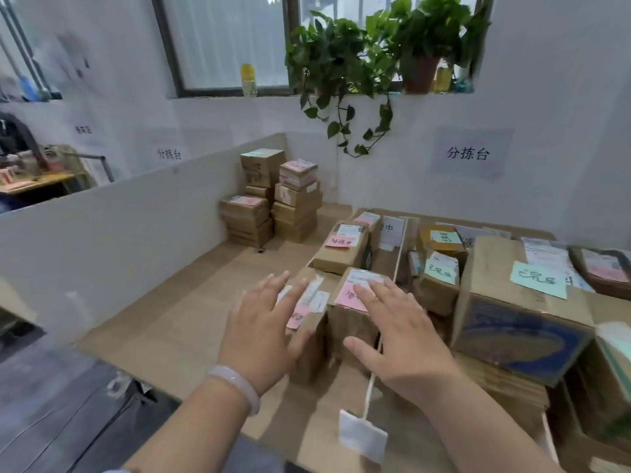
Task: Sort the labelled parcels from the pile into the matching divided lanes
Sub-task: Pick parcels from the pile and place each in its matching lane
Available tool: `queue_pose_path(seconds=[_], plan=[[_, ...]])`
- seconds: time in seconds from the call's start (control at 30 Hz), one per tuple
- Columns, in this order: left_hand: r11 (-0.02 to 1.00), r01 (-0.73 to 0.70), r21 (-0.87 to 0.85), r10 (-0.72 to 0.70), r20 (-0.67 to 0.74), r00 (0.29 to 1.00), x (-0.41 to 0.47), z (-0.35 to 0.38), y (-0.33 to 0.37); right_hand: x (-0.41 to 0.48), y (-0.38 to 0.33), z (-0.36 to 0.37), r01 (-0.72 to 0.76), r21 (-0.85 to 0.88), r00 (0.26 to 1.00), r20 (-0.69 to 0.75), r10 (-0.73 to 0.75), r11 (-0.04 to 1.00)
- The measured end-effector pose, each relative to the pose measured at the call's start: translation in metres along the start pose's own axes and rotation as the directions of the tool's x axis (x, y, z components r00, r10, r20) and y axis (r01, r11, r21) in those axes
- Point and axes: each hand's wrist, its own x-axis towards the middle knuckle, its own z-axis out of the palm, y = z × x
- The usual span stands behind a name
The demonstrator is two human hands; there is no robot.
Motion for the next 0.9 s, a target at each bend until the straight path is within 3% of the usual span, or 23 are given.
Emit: queue_pose_path(seconds=[0.17,0.3,0.63,0.9], plan=[[0.993,0.101,0.058,-0.101,-0.001,0.995,-0.013,-0.019,-0.085,0.045,-0.076,0.036,0.053,0.022,0.996,0.074,-0.054,0.998],[0.985,0.157,0.074,-0.156,-0.018,0.988,-0.009,-0.027,-0.135,0.082,-0.113,0.055,0.081,0.061,0.996,0.025,-0.083,0.995],[0.979,0.181,0.092,-0.185,0.039,0.982,0.065,0.005,-0.246,0.212,-0.151,0.110,0.082,0.154,0.996,-0.050,-0.075,0.985],[0.965,0.263,0.018,-0.263,0.074,0.962,0.136,0.033,-0.325,0.325,-0.169,0.141,0.051,0.183,0.998,0.011,-0.054,0.982]])
